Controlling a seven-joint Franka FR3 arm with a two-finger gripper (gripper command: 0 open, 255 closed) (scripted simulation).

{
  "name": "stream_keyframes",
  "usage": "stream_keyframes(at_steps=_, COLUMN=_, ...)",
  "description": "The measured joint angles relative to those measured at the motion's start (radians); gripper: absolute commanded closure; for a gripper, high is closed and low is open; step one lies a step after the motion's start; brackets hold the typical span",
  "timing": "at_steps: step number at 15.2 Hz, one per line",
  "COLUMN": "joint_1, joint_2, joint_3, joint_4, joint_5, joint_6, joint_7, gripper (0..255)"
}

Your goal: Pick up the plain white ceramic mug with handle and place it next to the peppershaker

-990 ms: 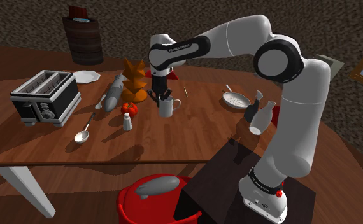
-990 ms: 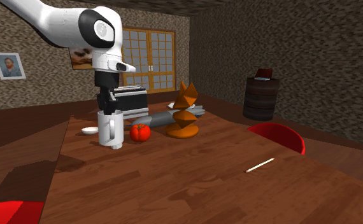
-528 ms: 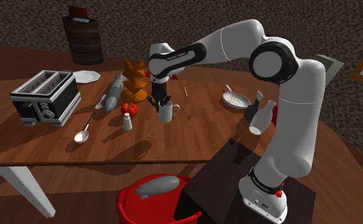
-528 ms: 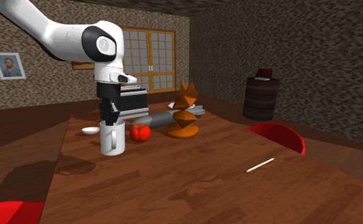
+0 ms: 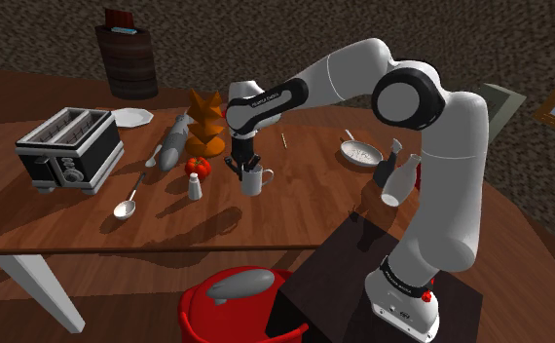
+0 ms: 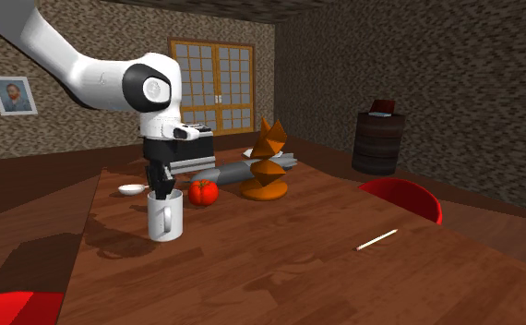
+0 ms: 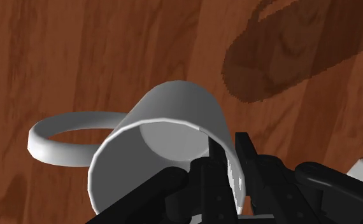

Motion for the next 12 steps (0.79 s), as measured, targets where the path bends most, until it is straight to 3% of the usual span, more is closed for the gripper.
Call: stream_keyframes(at_steps=12, joint_1=-0.002, joint_2=0.080, joint_3=0.005, joint_4=-0.021, joint_5=0.010, joint_6=0.101, joint_7=-0.011, gripper=255)
